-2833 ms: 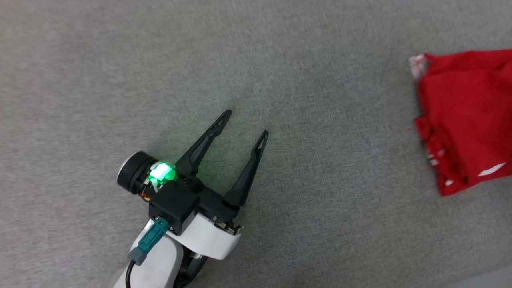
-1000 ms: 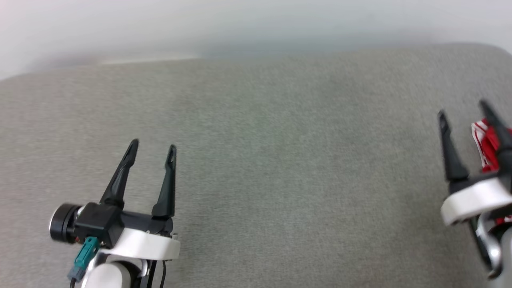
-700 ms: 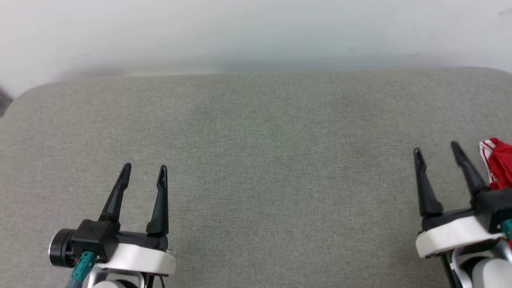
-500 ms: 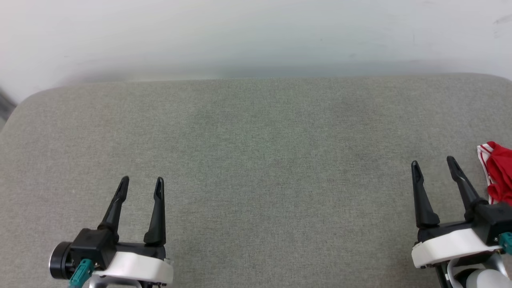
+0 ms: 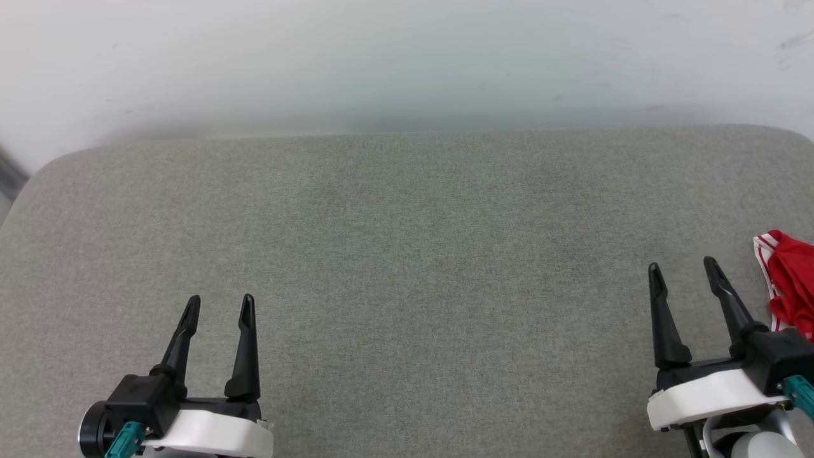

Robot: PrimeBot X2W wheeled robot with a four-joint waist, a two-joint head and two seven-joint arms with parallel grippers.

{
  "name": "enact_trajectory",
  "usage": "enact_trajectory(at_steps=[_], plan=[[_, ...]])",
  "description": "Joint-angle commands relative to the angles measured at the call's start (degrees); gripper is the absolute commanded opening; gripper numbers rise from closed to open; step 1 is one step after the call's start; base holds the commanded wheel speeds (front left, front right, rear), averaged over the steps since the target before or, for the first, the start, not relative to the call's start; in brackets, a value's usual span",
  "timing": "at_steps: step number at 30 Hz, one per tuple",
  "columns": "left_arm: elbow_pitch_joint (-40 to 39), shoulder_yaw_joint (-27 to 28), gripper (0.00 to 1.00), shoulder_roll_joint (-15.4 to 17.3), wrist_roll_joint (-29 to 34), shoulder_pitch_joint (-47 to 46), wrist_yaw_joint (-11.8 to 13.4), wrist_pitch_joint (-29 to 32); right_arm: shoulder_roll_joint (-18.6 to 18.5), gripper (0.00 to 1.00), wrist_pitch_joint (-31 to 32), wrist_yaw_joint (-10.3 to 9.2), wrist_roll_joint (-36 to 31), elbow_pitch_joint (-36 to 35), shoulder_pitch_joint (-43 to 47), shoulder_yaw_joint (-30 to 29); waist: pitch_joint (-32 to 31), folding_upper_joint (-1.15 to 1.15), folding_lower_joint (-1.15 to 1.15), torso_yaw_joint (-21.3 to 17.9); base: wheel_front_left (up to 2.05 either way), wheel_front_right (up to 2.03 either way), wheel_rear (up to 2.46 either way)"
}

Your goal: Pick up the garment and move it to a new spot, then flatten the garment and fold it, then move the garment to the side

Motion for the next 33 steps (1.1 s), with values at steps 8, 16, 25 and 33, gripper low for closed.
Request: enact_trajectory(at_steps=[8,16,25,33], plan=[[-0.02,0.09,1.0,-0.22,-0.05,0.64,-0.41,-0.11,0.35,1.0,-0.11,-0.05,0.23,0.02,0.46,0.41,-0.22,0.0,0.01,0.06,0.0,0.0,0.0],[0.28,0.36,0.0,-0.42,-1.28,0.12,-0.34,0.03,0.08,0.0,0.0,0.0,0.09,0.42,0.05,0.73,-0.16,0.0,0.01,0.15,0.0,0.0,0.0],[2.19,0.34,0.0,-0.2,-10.63,-0.57,-0.37,2.07,0.11,0.0,2.02,0.0,10.17,2.42,-0.33,0.41,-0.39,0.0,0.01,0.08,0.0,0.0,0.0],[3.77,0.46,0.0,0.07,-19.07,-1.6,-0.45,4.01,0.13,0.0,3.81,0.0,19.26,3.57,-0.79,0.05,-0.62,0.0,0.01,0.03,0.0,0.0,0.0]])
